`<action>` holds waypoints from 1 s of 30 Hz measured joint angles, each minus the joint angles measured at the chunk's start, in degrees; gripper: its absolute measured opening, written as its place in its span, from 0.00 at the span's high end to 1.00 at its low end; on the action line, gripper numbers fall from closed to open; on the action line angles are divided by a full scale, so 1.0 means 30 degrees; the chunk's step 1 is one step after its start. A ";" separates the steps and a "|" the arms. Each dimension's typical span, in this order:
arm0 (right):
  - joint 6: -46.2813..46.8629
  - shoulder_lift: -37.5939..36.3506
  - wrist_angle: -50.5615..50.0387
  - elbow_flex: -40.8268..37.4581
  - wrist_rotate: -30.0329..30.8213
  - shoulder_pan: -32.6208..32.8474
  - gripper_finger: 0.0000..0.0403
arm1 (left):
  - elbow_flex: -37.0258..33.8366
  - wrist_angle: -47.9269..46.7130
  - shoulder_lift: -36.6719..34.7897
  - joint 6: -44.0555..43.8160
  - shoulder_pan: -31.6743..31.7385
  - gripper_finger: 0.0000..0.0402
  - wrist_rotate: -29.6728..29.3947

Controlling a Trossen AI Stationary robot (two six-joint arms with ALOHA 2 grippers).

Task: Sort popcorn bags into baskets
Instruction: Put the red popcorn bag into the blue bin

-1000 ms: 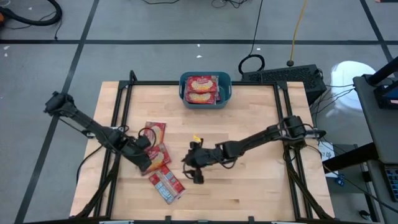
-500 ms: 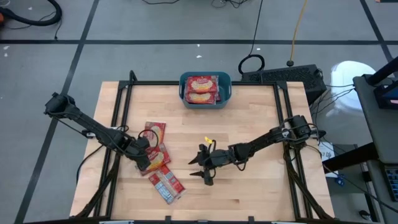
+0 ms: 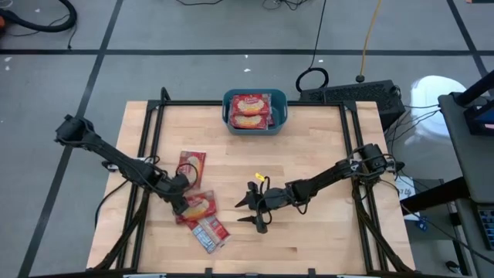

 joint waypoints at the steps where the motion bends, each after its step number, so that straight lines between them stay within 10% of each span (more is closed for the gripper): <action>1: -0.0064 -0.0007 0.0029 0.0000 0.0007 -0.0007 0.43 | -0.0001 0.0546 0.0032 0.0293 0.0000 0.45 0.0100; 10: -0.0335 -0.0002 0.0313 0.0000 0.0007 -0.0007 0.43 | -0.0052 0.3374 0.0038 0.1744 0.0000 0.97 0.0033; 21: -0.0290 -0.0007 0.0104 0.0000 0.0022 0.0000 0.43 | 0.0404 0.3341 -0.0510 0.1249 -0.0101 0.91 0.0171; 30: -0.0320 0.0000 0.0086 0.0000 0.0044 0.0000 0.43 | 0.0509 -0.0047 -0.0625 -0.0065 -0.0600 0.56 0.0167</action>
